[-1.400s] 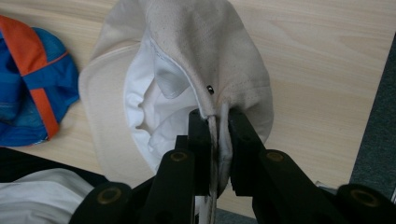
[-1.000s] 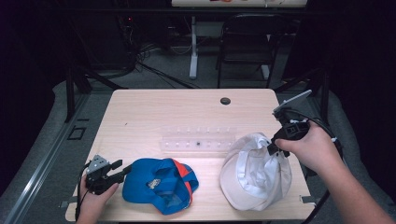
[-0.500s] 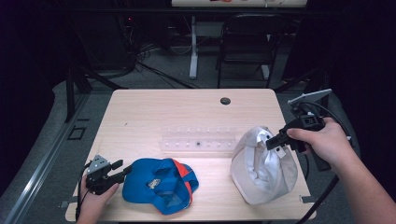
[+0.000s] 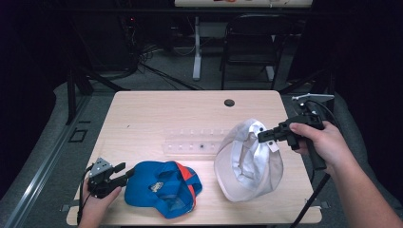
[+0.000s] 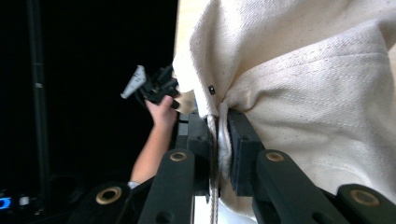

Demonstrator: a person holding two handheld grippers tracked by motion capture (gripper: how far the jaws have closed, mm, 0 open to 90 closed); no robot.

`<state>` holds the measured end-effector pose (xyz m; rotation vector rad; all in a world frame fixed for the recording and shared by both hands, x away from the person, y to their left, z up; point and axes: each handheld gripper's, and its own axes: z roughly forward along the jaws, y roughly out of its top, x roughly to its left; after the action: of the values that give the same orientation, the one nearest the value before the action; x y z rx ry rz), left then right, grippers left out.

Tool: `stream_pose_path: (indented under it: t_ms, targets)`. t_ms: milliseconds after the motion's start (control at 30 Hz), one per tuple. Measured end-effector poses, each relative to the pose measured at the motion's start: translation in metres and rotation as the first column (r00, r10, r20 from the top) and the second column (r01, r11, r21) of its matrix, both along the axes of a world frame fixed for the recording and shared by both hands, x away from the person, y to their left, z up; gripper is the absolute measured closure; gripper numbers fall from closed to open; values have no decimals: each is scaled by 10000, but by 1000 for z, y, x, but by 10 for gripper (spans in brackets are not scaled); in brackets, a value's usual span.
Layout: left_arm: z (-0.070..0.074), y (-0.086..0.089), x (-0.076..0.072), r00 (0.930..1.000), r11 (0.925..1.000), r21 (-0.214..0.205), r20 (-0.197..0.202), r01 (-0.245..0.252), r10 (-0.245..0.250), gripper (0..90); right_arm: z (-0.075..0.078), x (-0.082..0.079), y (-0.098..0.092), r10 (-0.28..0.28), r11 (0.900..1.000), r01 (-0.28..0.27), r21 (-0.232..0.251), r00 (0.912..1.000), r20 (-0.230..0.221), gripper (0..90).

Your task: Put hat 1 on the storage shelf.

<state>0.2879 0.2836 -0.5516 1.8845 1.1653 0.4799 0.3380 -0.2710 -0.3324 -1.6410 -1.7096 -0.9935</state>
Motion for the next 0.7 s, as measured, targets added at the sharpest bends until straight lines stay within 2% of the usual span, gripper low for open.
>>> stream_pose_path:
  t_ms: [33, 67, 300, 367, 633, 700]
  targets:
    - [-1, 0, 0, 10000, 10000, -51, 81, -37, 37, 519, 0, 2, 4, -29, 9997, 27, 235, 10000, 54, 817]
    - [0, 0, 0, 10000, 10000, 35, -47, 1, -1, 519, 0, 2, 4, -29, 9997, 27, 235, 10000, 54, 817]
    - [0, 0, 0, 10000, 10000, 23, 13, -13, 13, 518, 6, 9, 15, -341, 9954, 307, 909, 9988, 363, 818]
    - [1, 0, 0, 10000, 10000, 56, 31, 6, -6, 519, 10, 13, 17, -499, 9915, 442, 1225, 9978, 440, 818]
    - [1, -2, -1, 10000, 9999, 112, 40, 79, -79, 519, 17, 22, 24, -797, 9815, 688, 1789, 9953, 544, 817]
    - [2, -3, -1, 9997, 10000, 24, 228, 93, -94, 521, 18, 25, 27, -877, 9792, 757, 1885, 9946, 560, 817]
